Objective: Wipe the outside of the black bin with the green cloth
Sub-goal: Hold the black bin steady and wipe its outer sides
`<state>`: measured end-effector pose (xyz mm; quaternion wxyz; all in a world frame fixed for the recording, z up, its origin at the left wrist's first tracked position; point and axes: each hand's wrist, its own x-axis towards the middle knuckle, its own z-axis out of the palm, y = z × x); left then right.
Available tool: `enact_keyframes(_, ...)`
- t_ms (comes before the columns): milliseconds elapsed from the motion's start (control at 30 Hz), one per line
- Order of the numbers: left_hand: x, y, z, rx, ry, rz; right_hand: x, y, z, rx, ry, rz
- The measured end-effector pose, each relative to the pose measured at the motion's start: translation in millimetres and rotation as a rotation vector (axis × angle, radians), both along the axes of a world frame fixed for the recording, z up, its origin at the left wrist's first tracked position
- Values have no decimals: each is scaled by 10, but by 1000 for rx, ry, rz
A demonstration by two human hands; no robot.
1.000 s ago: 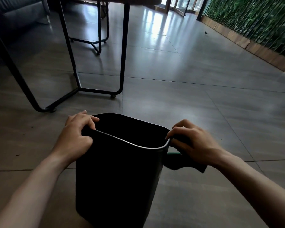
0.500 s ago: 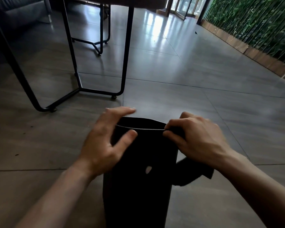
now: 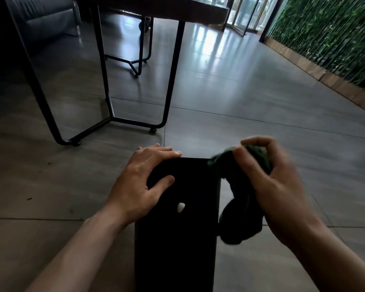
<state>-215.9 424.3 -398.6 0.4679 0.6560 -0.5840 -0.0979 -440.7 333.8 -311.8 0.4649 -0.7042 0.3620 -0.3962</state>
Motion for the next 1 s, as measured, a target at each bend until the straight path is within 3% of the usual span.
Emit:
enact_keyframes(133, -13, -9, 14, 3, 37, 25, 222, 127, 242, 209, -454, 35)
enact_keyframes(200, -21, -19, 17, 18, 61, 15, 363, 166, 176, 239, -564, 6)
enact_keyframes(333, -17, -46, 27, 17, 57, 5, 540, 274, -373, -176, -267, -82)
enact_keyframes(533, 14, -52, -18, -2, 78, 29, 201, 397, -1299, -858, 582, 173)
enact_keyframes(633, 61, -45, -25, 11, 107, 33, 64, 459, -1475, -1113, 722, 325)
enact_keyframes(767, 57, -23, -22, 29, 127, -2, -86, 486, -1589, -1363, 679, 451)
enact_keyframes(867, 65, -25, -21, 35, 143, 16, -53, 325, -1435, -1337, 663, 411)
enact_keyframes(1000, 47, -38, -3, 56, 146, -6, 230, 146, -1109, -907, 548, 146)
